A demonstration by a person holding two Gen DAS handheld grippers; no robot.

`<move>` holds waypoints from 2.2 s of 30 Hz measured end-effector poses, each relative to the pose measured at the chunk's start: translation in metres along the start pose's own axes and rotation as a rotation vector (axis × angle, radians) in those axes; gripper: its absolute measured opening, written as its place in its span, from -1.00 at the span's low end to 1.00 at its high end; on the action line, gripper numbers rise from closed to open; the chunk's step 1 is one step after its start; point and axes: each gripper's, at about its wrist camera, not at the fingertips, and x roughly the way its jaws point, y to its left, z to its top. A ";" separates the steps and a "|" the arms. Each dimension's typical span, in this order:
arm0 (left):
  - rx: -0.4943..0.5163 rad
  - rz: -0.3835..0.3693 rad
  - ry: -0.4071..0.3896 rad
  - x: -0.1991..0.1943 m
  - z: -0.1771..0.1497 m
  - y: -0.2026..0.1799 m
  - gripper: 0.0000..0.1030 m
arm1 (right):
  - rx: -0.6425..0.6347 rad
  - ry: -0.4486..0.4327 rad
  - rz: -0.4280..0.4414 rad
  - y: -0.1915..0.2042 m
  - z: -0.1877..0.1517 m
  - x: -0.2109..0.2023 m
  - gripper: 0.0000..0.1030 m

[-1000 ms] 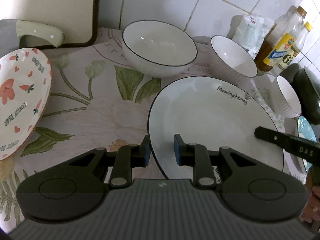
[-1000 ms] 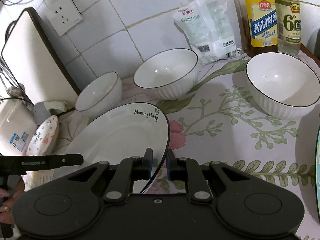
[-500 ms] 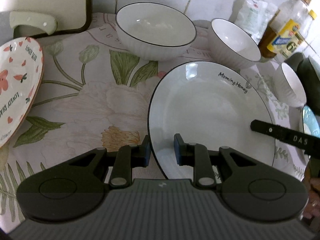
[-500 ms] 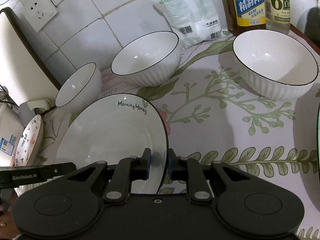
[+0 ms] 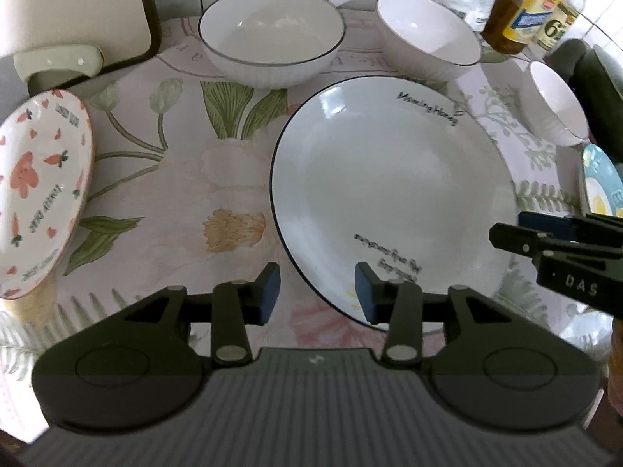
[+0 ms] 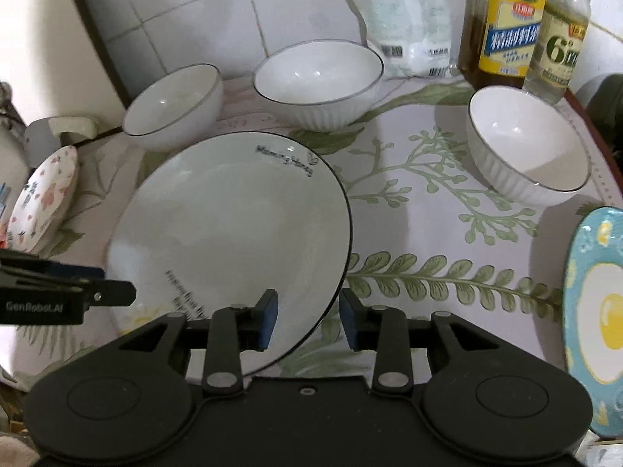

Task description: Organize plates and bowls

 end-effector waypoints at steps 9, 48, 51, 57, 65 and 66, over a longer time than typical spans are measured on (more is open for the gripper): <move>0.091 0.021 -0.062 -0.068 0.000 -0.036 0.05 | -0.040 -0.058 -0.030 -0.004 -0.005 -0.068 0.18; 0.081 0.130 -0.220 -0.121 -0.064 -0.285 0.76 | -0.234 -0.210 -0.126 -0.197 -0.075 -0.239 0.42; 0.076 0.126 -0.220 -0.105 -0.063 -0.300 0.77 | -0.221 -0.225 -0.122 -0.216 -0.081 -0.225 0.42; 0.061 0.102 -0.253 -0.071 -0.062 -0.325 0.77 | -0.183 -0.252 -0.114 -0.250 -0.086 -0.197 0.42; 0.028 0.063 -0.294 -0.026 -0.058 -0.341 0.77 | -0.154 -0.296 -0.089 -0.286 -0.096 -0.158 0.42; 0.024 0.069 -0.292 -0.018 -0.057 -0.342 0.77 | -0.143 -0.301 -0.084 -0.290 -0.097 -0.153 0.42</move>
